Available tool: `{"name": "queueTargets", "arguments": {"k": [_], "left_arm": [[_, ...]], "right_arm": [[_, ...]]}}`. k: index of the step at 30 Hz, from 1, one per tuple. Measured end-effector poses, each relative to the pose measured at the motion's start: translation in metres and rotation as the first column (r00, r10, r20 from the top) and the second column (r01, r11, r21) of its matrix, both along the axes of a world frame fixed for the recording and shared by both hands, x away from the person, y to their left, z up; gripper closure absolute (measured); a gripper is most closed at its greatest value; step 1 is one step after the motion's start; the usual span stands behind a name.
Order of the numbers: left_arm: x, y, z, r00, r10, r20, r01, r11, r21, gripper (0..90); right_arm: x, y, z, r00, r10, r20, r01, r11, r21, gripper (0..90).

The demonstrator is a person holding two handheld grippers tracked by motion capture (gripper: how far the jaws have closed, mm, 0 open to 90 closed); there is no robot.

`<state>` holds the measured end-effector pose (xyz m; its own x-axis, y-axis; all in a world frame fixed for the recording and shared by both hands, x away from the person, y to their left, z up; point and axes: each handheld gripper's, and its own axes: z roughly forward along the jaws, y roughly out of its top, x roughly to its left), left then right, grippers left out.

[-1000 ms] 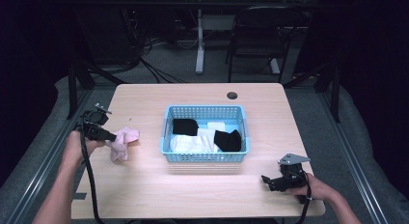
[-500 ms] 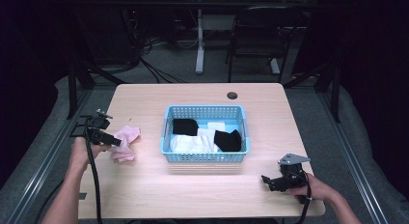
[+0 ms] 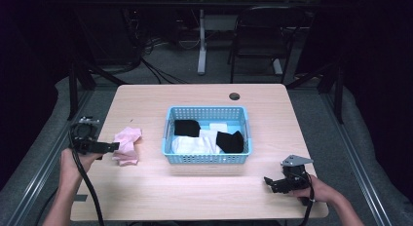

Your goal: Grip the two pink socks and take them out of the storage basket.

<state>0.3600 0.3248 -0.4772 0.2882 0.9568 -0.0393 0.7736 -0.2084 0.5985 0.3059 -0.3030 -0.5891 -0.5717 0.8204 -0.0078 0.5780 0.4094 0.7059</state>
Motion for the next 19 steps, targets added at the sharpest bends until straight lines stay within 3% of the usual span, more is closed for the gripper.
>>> {"name": "queueTargets", "arguments": {"k": [7,11,19], "left_arm": [[-0.026,-0.003,-0.030,0.9997,0.025,0.004,-0.025,0.9997,-0.007,0.0],[-0.038,-0.004,-0.053,0.9995,0.027,-0.016,-0.027,0.9996,-0.008,0.0],[-0.044,-0.004,-0.077,0.9991,0.032,-0.028,-0.032,0.9995,0.005,0.0]], "right_arm": [[0.000,0.000,0.000,1.0000,-0.001,0.000,0.001,1.000,0.000,0.0],[0.000,0.000,0.000,1.0000,0.000,-0.001,0.000,1.000,0.000,0.0],[0.000,0.000,0.000,1.0000,0.000,-0.001,0.000,1.000,0.001,0.0]]}}
